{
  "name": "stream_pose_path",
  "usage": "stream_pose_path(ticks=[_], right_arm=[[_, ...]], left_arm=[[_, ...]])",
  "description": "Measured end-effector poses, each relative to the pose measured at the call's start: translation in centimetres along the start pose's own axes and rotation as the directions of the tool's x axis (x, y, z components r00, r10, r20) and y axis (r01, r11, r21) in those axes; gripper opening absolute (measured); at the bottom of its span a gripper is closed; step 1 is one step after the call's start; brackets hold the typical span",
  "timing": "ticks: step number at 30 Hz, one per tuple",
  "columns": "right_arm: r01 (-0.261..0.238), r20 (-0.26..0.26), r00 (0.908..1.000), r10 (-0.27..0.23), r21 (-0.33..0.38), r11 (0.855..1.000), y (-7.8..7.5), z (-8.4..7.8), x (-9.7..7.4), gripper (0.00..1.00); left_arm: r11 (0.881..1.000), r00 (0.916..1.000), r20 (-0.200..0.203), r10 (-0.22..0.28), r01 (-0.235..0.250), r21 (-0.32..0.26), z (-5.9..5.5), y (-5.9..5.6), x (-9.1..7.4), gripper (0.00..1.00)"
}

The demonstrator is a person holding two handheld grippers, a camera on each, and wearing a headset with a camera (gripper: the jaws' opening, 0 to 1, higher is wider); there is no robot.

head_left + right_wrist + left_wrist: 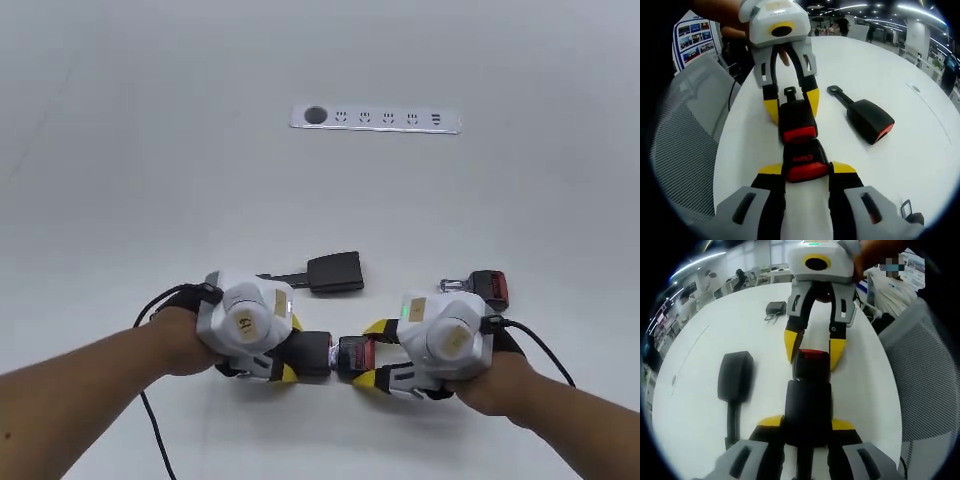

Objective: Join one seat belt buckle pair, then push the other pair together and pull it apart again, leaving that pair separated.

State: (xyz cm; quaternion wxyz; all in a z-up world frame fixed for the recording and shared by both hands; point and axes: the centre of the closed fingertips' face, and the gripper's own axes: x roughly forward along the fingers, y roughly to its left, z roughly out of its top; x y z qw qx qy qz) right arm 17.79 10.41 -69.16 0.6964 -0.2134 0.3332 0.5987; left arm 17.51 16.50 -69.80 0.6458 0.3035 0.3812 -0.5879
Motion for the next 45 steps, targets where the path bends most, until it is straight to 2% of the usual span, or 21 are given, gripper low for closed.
stream_pose_path(ticks=[10,23,25,29,37,45], right_arm=[[-0.002,0.001,1.0,0.002,-0.004,1.0,-0.11,-0.18,-0.12,0.32],[-0.023,0.05,0.9985,0.023,0.0,1.0,-0.1,-0.27,-0.32,0.32],[-0.017,0.049,0.9987,0.018,-0.026,1.0,0.01,-0.41,-0.31,0.32],[-0.003,0.079,0.9969,0.005,-0.025,1.0,0.06,-0.55,-0.44,0.31],[-0.031,0.111,0.9931,0.036,-0.048,0.998,0.22,-0.21,-0.63,0.31],[-0.026,0.147,0.9887,0.031,-0.033,0.999,0.44,0.1,-0.75,0.31]], left_arm=[[1.0,0.9999,0.014,-0.002,0.002,0.006,0.13,-0.03,-0.12,0.33],[0.999,0.9994,0.033,-0.014,0.013,0.031,-0.05,0.16,-0.4,0.33],[0.999,0.999,0.042,-0.017,0.016,0.035,-0.13,0.21,-0.45,0.33],[0.999,0.9979,0.062,-0.019,0.016,0.039,-0.15,0.25,-0.45,0.33],[0.999,0.9924,0.115,-0.043,0.04,0.029,-0.01,0.14,-0.59,0.33],[0.999,0.9878,0.149,-0.047,0.045,0.016,0.1,0.04,-0.71,0.33]])
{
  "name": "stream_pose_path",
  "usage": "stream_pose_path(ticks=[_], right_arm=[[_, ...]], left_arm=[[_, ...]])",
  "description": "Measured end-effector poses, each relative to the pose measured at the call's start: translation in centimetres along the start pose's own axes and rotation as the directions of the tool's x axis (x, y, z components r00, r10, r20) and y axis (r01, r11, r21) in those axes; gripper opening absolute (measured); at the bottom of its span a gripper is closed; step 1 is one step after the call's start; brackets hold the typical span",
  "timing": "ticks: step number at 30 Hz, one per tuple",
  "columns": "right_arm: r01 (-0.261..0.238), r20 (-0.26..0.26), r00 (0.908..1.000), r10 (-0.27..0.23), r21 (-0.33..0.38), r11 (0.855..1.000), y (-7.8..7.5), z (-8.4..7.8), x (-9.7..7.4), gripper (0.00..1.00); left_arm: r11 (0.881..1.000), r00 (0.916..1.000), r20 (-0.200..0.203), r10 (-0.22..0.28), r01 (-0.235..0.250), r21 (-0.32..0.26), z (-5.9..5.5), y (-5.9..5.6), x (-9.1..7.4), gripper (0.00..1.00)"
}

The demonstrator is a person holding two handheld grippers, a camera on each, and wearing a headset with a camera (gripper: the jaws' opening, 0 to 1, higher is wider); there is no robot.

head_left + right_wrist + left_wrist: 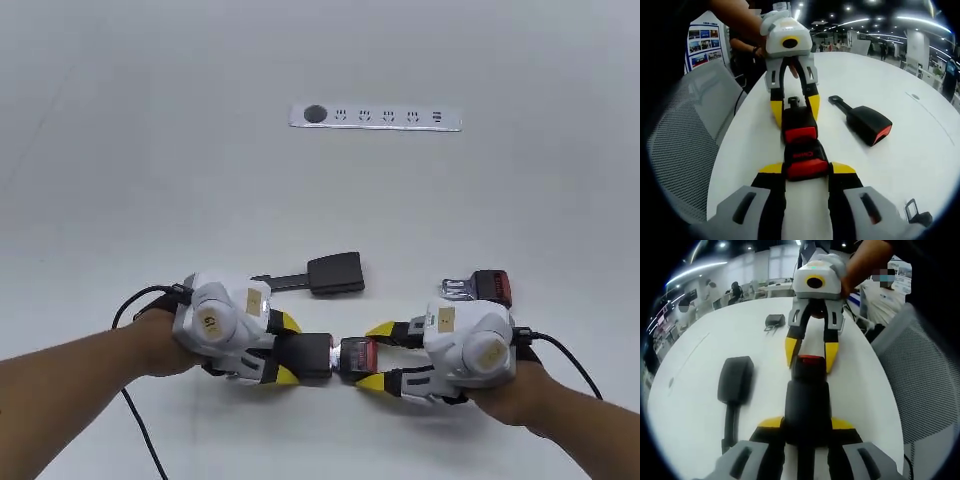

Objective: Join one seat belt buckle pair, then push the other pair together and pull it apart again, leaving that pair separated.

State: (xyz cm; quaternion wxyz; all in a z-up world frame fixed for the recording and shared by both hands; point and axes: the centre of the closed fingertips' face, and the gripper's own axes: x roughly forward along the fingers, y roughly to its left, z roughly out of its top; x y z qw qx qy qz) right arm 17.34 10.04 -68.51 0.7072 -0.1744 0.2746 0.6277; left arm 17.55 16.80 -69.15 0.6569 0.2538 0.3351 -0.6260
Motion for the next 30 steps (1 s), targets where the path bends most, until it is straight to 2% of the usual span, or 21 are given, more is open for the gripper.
stream_pose_path(ticks=[5,7,10,30], right_arm=[[-0.003,0.014,0.9999,0.003,0.004,1.0,0.03,0.08,0.01,0.3],[-0.007,0.021,0.9998,0.007,0.011,1.0,0.04,0.15,-0.02,0.3],[-0.012,0.024,0.9996,0.012,-0.004,1.0,0.13,0.28,-0.03,0.3],[-0.01,0.056,0.9984,0.01,-0.003,1.0,-0.15,0.0,0.0,0.3]], left_arm=[[1.0,0.9999,0.015,-0.002,0.002,0.0,0.05,-0.08,-0.02,0.33],[1.0,0.9998,0.018,0.006,-0.006,0.026,0.12,-0.21,-0.03,0.33],[1.0,0.9994,0.035,0.002,-0.002,0.005,0.2,-0.24,-0.1,0.32],[1.0,0.9986,0.051,-0.018,0.017,0.018,0.54,-0.36,-0.15,0.32]])
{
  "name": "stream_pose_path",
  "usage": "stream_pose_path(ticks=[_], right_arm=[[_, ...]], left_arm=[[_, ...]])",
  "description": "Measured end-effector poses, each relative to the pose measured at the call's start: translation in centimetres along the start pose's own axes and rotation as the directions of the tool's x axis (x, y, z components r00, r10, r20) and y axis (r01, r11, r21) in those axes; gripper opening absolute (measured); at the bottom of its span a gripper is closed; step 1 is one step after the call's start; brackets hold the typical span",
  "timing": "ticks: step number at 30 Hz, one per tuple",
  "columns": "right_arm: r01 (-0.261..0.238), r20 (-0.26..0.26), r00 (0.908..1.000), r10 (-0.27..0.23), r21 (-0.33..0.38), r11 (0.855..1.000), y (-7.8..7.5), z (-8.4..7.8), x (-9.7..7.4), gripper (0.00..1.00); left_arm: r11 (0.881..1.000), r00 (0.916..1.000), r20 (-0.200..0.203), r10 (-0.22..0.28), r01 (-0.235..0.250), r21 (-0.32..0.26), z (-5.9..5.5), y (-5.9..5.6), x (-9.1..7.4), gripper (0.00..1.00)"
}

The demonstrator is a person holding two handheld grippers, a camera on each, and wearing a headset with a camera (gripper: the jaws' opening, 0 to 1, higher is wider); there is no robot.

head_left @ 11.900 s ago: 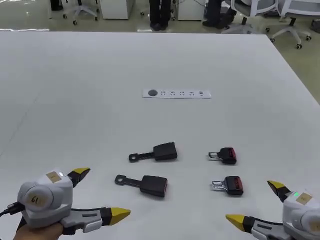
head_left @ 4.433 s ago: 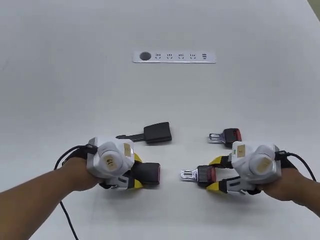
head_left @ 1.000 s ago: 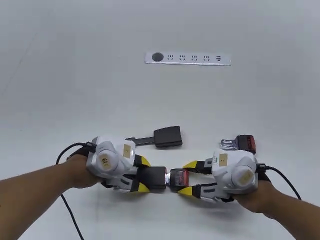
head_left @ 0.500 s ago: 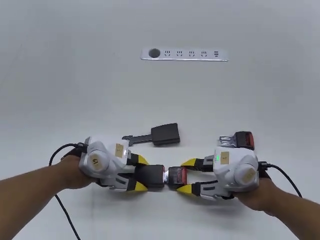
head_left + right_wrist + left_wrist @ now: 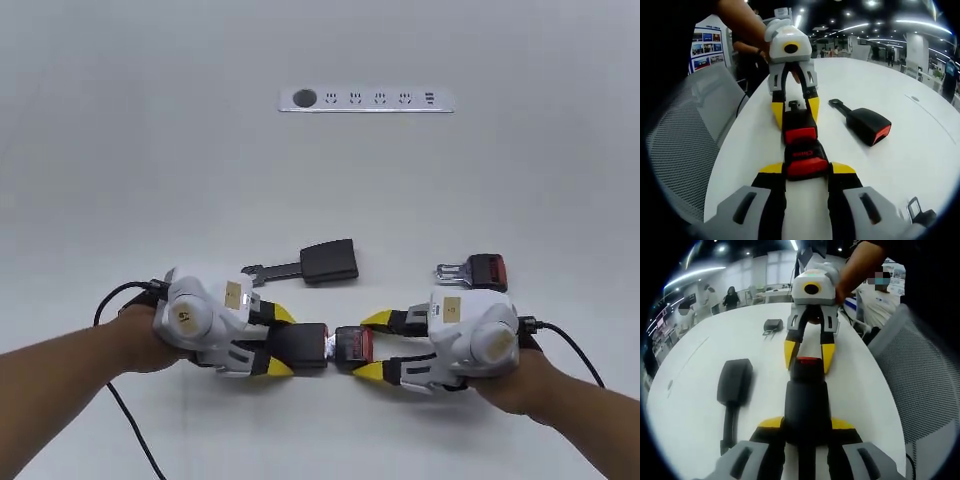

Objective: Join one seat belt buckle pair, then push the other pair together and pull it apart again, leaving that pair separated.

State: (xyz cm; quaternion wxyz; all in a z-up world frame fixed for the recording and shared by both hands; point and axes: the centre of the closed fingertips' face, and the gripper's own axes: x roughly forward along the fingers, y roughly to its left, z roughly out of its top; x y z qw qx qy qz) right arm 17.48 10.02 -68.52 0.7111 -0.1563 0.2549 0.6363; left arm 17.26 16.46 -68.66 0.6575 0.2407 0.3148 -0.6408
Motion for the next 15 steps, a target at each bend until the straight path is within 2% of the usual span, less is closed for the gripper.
stream_pose_path(ticks=[8,15], right_arm=[[0.002,0.009,1.0,-0.002,0.006,1.0,-0.17,-0.22,-0.01,0.3],[0.011,0.018,0.9998,-0.011,0.014,1.0,0.05,-0.21,-0.11,0.31]], left_arm=[[1.0,1.0,-0.005,-0.003,0.003,-0.008,0.25,0.01,0.06,0.33],[1.0,0.9995,-0.032,-0.001,0.001,0.015,0.08,0.0,0.26,0.33]])
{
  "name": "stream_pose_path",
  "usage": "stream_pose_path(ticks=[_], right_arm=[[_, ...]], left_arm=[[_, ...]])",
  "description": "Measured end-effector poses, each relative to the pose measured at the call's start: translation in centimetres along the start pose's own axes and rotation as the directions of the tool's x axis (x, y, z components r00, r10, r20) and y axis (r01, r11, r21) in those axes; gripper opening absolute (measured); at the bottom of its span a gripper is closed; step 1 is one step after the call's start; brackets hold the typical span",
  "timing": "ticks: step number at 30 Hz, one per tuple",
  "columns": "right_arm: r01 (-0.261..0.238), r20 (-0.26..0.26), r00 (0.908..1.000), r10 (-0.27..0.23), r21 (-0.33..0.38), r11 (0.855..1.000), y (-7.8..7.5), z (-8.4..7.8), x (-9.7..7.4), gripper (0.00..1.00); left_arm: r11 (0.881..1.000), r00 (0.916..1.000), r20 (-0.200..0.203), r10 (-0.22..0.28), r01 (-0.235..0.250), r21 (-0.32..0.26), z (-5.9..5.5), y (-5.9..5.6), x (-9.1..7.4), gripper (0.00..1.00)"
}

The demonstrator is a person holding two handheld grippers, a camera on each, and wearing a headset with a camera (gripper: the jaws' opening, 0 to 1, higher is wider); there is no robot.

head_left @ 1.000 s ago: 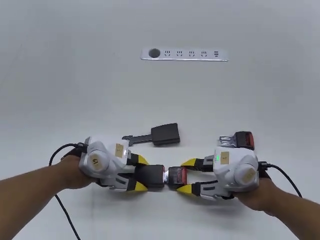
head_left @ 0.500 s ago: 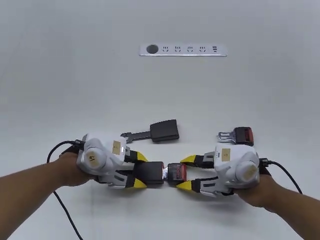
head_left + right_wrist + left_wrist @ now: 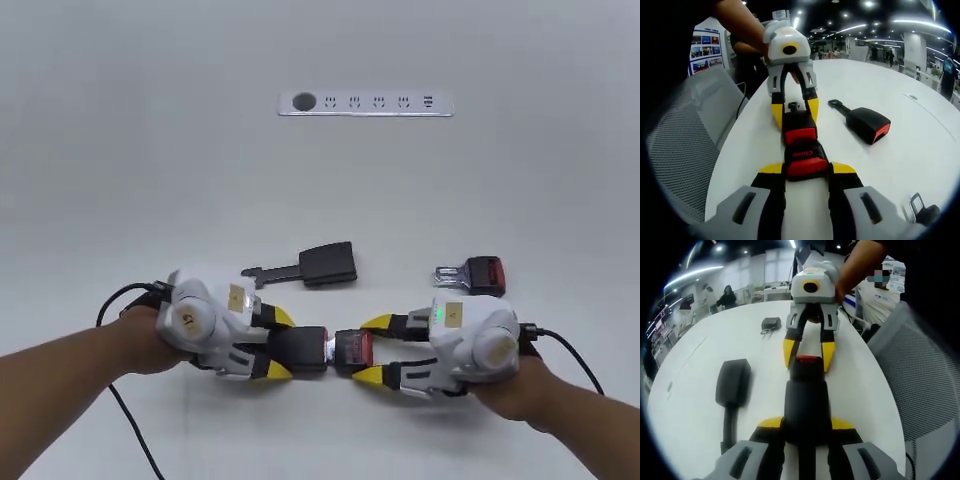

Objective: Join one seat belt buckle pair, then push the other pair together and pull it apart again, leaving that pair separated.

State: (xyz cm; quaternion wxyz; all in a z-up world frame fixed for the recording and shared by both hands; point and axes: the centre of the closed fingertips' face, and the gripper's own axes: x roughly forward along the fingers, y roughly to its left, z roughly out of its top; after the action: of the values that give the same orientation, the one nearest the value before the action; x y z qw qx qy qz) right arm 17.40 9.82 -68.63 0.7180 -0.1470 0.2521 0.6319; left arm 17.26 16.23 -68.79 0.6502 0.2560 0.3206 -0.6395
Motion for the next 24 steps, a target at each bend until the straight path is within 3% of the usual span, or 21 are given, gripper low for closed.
stream_pose_path(ticks=[14,16,17,19,22,24], right_arm=[[0.043,-0.07,0.9966,-0.045,-0.03,0.999,0.3,0.3,0.0,0.34],[0.093,-0.1,0.9908,-0.091,0.017,0.995,-0.3,-0.1,-0.3,0.4],[0.087,-0.082,0.9931,-0.083,0.043,0.995,-0.2,0.2,-0.4,0.48],[0.097,-0.049,0.9944,-0.093,0.078,0.992,-0.4,0.6,-0.8,0.56],[0.115,-0.049,0.9925,-0.112,0.06,0.992,-0.7,0.7,-1.5,0.57],[0.127,-0.046,0.9911,-0.125,0.057,0.99,-1.0,0.6,-1.9,0.64]], left_arm=[[0.999,0.9977,-0.06,0.033,-0.031,0.025,-0.5,-0.1,0.2,0.34],[0.999,0.9954,-0.082,0.049,-0.049,-0.004,-0.7,0.0,0.0,0.35],[0.998,0.9951,-0.086,0.049,-0.052,-0.033,-0.7,0.0,-0.1,0.36],[0.997,0.9959,-0.074,0.053,-0.057,-0.055,-0.5,-0.1,-0.3,0.44],[0.993,0.9966,-0.033,0.075,-0.078,-0.085,0.4,-0.1,-1.0,0.52],[0.991,0.9957,-0.023,0.089,-0.091,-0.096,0.6,0.1,-1.4,0.55]])
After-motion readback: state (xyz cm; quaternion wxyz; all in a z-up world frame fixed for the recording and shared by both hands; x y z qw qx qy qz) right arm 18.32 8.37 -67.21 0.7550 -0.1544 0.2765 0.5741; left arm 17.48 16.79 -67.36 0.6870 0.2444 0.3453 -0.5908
